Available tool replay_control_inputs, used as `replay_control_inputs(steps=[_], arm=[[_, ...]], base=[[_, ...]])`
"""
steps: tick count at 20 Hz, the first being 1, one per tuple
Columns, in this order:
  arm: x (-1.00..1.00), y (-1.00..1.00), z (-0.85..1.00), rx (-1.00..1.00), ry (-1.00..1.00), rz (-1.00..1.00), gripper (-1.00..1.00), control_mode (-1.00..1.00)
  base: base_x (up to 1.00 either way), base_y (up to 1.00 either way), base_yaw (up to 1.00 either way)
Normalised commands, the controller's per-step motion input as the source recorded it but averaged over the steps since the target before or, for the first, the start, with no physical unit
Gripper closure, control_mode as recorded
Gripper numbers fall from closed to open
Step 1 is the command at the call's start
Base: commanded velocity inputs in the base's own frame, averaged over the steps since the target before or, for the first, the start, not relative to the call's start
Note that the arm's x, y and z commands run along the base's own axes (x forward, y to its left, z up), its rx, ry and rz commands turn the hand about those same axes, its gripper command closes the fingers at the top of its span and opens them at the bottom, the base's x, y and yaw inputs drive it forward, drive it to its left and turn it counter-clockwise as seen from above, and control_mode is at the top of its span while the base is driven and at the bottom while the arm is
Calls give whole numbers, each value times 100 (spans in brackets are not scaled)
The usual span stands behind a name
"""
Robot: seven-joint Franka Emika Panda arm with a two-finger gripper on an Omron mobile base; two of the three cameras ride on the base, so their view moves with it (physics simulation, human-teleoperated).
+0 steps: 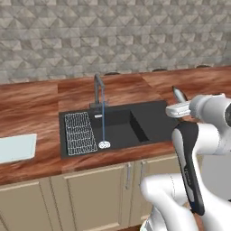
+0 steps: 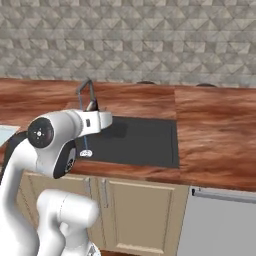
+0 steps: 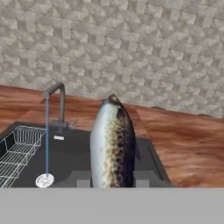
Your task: Take the fish out of the fridge, briefly rinse it in the sink, and place it on the tray next to the sink.
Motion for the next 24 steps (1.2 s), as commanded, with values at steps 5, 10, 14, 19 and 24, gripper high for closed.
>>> replay_control_inputs(steps=[5, 10, 14, 19, 24], arm=[[0, 0, 0, 0, 0, 0, 100, 100], [0, 0, 0, 0, 0, 0, 100, 100], [0, 0, 0, 0, 0, 0, 100, 100], [0, 0, 0, 0, 0, 0, 100, 100], [0, 0, 0, 0, 0, 0, 100, 100]], base=[[51, 2, -4], [35, -78, -5], [-24, -55, -6], [-34, -26, 0], [62, -4, 0]])
